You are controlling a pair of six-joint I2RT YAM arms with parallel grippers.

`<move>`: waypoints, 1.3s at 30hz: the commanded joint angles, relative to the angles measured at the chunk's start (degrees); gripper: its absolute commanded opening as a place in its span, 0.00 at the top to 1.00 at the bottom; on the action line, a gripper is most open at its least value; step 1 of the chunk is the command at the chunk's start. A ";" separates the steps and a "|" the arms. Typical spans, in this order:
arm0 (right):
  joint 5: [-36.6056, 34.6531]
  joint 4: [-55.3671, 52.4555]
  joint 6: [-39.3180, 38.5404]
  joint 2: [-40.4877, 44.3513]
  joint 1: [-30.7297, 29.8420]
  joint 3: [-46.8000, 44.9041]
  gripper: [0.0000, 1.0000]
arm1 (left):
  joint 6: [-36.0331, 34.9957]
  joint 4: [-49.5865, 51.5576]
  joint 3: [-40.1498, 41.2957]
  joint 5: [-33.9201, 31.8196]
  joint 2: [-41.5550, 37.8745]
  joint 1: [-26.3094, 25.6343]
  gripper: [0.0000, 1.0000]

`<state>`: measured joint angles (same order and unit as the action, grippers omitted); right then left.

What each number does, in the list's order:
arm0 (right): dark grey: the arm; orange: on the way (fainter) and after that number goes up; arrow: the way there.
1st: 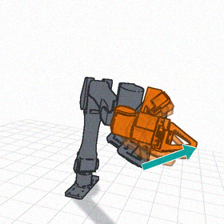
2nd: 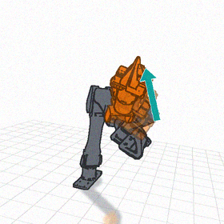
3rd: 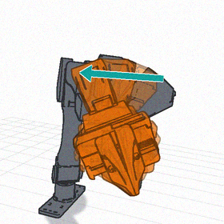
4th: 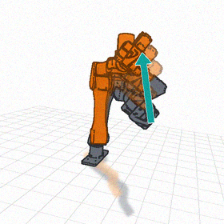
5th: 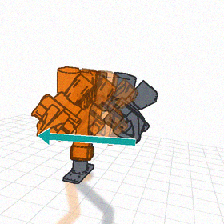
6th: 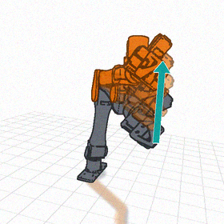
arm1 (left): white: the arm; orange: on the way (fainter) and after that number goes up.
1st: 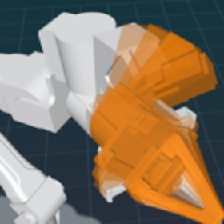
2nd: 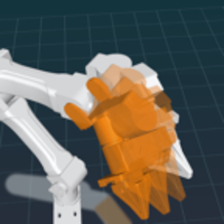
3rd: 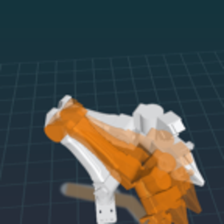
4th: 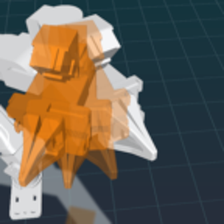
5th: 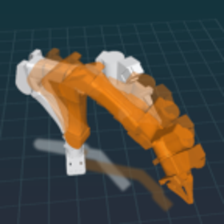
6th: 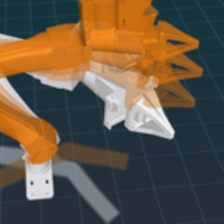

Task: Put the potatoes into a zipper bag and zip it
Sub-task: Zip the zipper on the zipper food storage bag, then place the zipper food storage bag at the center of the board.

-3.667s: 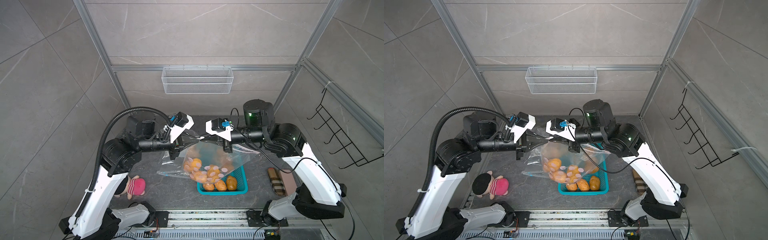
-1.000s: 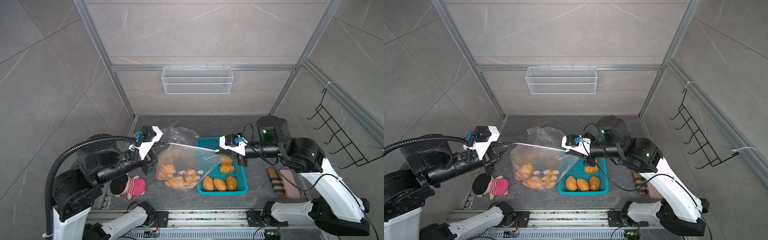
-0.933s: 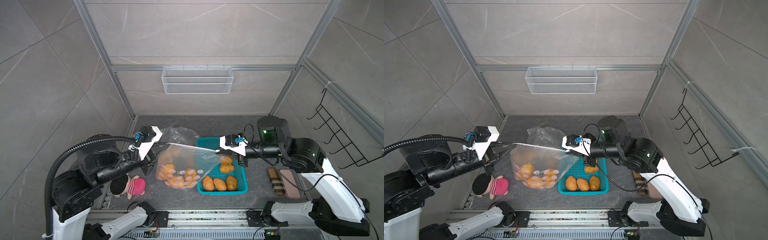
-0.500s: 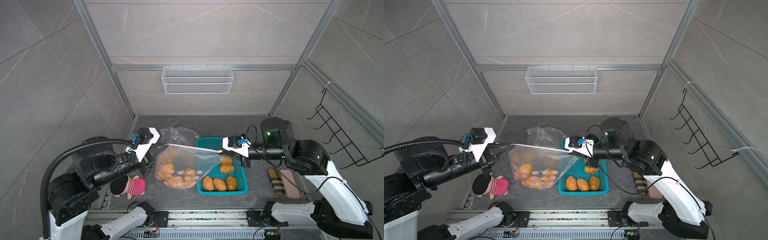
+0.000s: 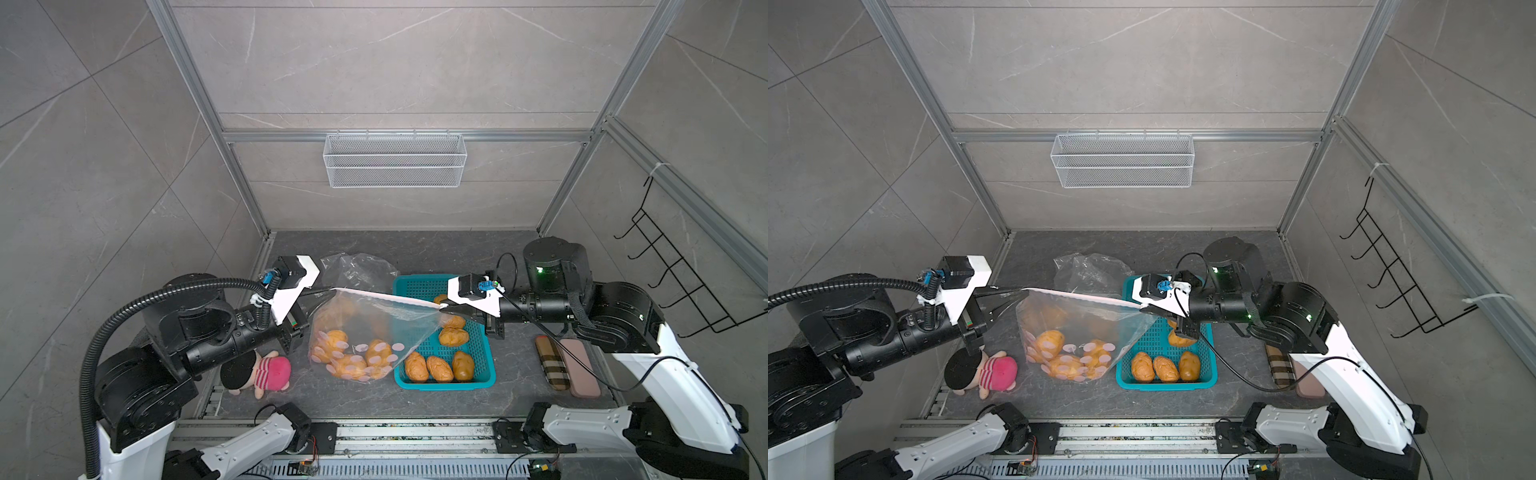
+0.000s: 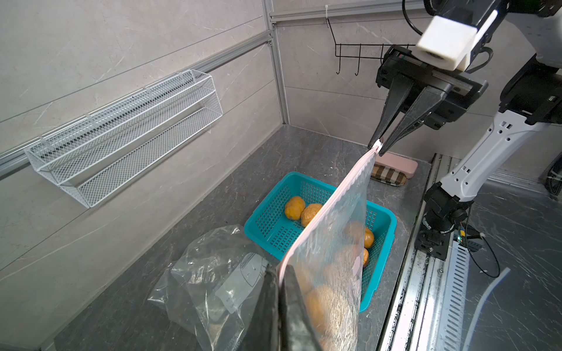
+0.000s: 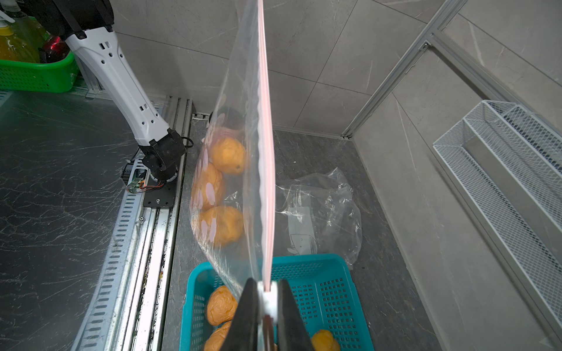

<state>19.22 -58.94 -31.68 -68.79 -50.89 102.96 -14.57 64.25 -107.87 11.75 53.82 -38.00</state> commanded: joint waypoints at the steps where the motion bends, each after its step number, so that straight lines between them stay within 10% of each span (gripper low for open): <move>1: -1.41 -3.84 1.01 0.16 0.28 -0.11 1.00 | -0.29 -4.18 -1.64 -1.34 -0.84 0.17 1.00; 7: -3.52 0.47 4.09 -0.45 0.34 0.15 1.00 | 0.40 -5.59 0.12 -0.35 -1.00 0.16 0.97; 10: -4.43 6.14 8.09 -1.29 0.34 1.29 1.00 | 0.76 -7.14 2.55 -0.41 -1.47 0.18 0.52; 14: -6.30 9.00 11.12 -5.37 0.39 7.33 1.00 | 1.85 -11.22 7.74 -3.47 -3.95 0.19 0.30; 25: -25.51 14.24 10.68 -14.31 2.27 17.86 1.00 | 7.46 -18.07 27.25 -4.82 -14.84 0.15 0.27; 39: -34.71 20.62 12.48 -21.34 28.01 23.10 1.00 | 17.76 -29.64 53.57 -0.19 -22.41 0.20 0.27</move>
<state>-11.90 -41.95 -20.27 -89.47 -26.11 122.37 -0.12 40.64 -55.24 9.52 32.10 -37.93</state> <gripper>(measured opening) 0.106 0.731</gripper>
